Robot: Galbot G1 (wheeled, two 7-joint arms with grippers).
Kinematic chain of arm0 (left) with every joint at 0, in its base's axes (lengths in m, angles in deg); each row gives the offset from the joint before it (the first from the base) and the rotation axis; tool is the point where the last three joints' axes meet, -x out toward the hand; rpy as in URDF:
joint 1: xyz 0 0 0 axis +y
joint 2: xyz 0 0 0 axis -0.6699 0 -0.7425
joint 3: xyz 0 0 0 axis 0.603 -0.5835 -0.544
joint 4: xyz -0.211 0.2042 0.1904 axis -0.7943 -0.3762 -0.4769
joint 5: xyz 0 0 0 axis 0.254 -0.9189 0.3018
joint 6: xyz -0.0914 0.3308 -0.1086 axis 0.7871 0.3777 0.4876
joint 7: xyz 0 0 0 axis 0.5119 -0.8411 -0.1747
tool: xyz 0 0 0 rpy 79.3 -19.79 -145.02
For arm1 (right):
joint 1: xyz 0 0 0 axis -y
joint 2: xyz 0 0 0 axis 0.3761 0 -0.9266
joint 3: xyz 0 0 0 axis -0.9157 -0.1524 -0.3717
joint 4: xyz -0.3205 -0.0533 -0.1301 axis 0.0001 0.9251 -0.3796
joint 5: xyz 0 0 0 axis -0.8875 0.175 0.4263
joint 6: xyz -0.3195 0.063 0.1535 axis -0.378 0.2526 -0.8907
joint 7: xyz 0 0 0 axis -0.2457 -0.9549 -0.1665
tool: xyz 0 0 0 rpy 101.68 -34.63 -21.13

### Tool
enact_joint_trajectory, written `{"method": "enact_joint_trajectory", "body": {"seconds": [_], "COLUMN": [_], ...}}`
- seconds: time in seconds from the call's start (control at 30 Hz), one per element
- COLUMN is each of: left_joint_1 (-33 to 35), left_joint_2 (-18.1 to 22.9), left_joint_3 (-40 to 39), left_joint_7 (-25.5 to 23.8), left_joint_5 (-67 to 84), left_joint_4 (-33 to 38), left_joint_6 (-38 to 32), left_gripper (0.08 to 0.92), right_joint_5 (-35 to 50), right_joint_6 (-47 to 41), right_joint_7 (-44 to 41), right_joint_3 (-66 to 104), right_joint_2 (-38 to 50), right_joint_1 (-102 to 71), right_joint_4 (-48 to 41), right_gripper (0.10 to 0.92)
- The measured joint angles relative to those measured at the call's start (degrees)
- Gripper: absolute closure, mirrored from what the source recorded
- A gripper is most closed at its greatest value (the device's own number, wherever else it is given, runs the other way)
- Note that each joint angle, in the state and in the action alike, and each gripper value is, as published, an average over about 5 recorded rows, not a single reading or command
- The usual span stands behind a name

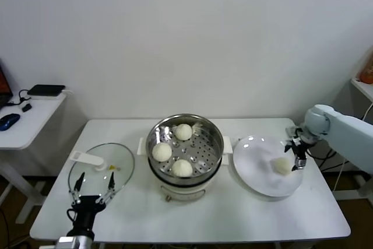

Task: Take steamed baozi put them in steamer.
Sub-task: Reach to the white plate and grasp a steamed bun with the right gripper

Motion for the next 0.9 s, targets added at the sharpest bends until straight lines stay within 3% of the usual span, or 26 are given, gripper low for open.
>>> {"method": "enact_joint_trajectory", "body": {"seconds": [0.9], "left_joint_1": [-0.4], "left_joint_2": [0.2], "left_joint_3": [-0.2], "left_joint_7": [0.0], "left_joint_5": [-0.4], "left_joint_4": [-0.2], "left_joint_6": [0.1], "left_gripper": [0.177], "right_joint_5": [-3.8], "right_joint_6": [2.6], "right_joint_7": [-1.3], "right_joint_3": [5.7], "right_joint_2": [-4.1], "right_joint_1": [-5.0], "right_joint_4": [-6.2], "right_gripper": [0.229]}}
